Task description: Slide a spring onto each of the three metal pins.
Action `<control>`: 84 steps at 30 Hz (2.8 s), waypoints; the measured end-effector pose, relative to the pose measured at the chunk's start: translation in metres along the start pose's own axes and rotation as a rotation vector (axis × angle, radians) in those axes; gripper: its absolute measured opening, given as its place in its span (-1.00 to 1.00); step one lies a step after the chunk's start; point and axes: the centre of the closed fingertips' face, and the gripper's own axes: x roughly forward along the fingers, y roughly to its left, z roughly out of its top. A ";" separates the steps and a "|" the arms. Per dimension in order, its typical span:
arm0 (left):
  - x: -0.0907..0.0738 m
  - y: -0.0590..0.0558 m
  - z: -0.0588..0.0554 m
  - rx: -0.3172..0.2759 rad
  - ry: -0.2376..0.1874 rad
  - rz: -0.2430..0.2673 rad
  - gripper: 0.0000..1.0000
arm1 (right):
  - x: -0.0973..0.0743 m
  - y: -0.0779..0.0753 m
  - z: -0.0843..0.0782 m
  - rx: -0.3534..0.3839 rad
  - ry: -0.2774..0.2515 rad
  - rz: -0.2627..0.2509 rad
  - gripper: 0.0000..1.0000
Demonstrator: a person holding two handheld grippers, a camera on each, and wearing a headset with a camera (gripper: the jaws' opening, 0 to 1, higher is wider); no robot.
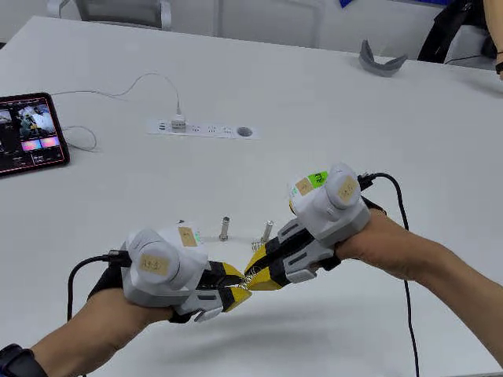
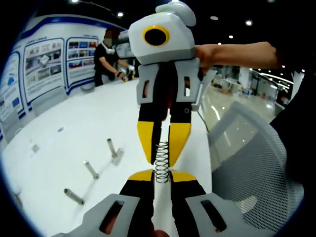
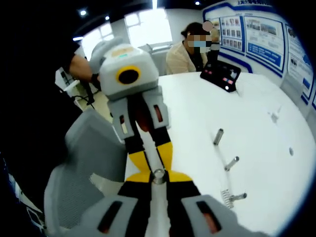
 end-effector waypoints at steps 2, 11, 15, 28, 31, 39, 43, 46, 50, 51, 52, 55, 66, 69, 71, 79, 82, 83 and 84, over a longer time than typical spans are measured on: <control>-0.004 0.003 -0.004 -0.014 0.001 0.006 -0.72 | 0.001 -0.001 0.001 0.002 -0.003 0.002 -0.76; -0.023 0.016 -0.014 -0.064 -0.022 0.049 -0.60 | -0.007 -0.018 0.010 0.041 -0.066 -0.011 -0.76; -0.030 0.023 -0.021 -0.088 -0.020 0.088 -0.54 | -0.012 -0.030 0.006 0.050 -0.056 -0.036 -0.76; -0.049 0.040 -0.039 -0.169 -0.010 0.210 -0.27 | -0.018 -0.059 -0.002 0.038 -0.004 -0.069 -0.76; -0.053 0.043 -0.043 -0.188 -0.007 0.234 -0.21 | -0.018 -0.069 -0.002 0.035 0.012 -0.087 -0.76; -0.066 0.051 -0.053 -0.239 0.000 0.299 -0.05 | -0.016 -0.089 0.003 0.005 0.036 -0.115 -0.76; -0.071 0.053 -0.058 -0.258 0.004 0.323 0.04 | -0.014 -0.097 0.003 0.000 0.054 -0.122 -0.76; -0.076 0.055 -0.060 -0.273 0.003 0.342 0.08 | -0.013 -0.104 0.002 -0.012 0.079 -0.134 -0.76; -0.081 0.057 -0.064 -0.293 0.006 0.363 0.14 | -0.012 -0.110 0.001 -0.043 0.103 -0.147 -0.76; -0.081 0.057 -0.064 -0.295 0.005 0.364 0.16 | -0.011 -0.112 0.001 -0.046 0.106 -0.148 -0.76; -0.082 0.058 -0.064 -0.299 0.006 0.366 0.16 | -0.011 -0.114 0.001 -0.049 0.112 -0.152 -0.76; -0.085 0.059 -0.067 -0.309 0.007 0.375 0.19 | -0.009 -0.120 0.000 -0.057 0.126 -0.158 -0.76; -0.093 0.059 -0.071 -0.338 0.001 0.394 0.20 | -0.003 -0.135 0.003 -0.075 0.145 -0.170 -0.76; -0.096 0.059 -0.073 -0.343 0.002 0.401 0.20 | 0.001 -0.138 0.006 -0.084 0.147 -0.168 -0.76; -0.098 0.059 -0.073 -0.348 0.000 0.404 0.20 | 0.003 -0.139 0.007 -0.087 0.149 -0.166 -0.76; -0.106 0.058 -0.078 -0.361 0.005 0.419 0.18 | 0.013 -0.143 0.008 -0.108 0.168 -0.148 -0.76; -0.107 0.058 -0.079 -0.363 0.007 0.421 0.18 | 0.014 -0.144 0.006 -0.116 0.179 -0.145 -0.76; -0.107 0.058 -0.080 -0.363 0.007 0.421 0.18 | 0.014 -0.145 0.005 -0.115 0.178 -0.145 -0.76; -0.107 0.058 -0.080 -0.363 0.008 0.422 0.17 | 0.014 -0.146 0.005 -0.113 0.177 -0.143 -0.76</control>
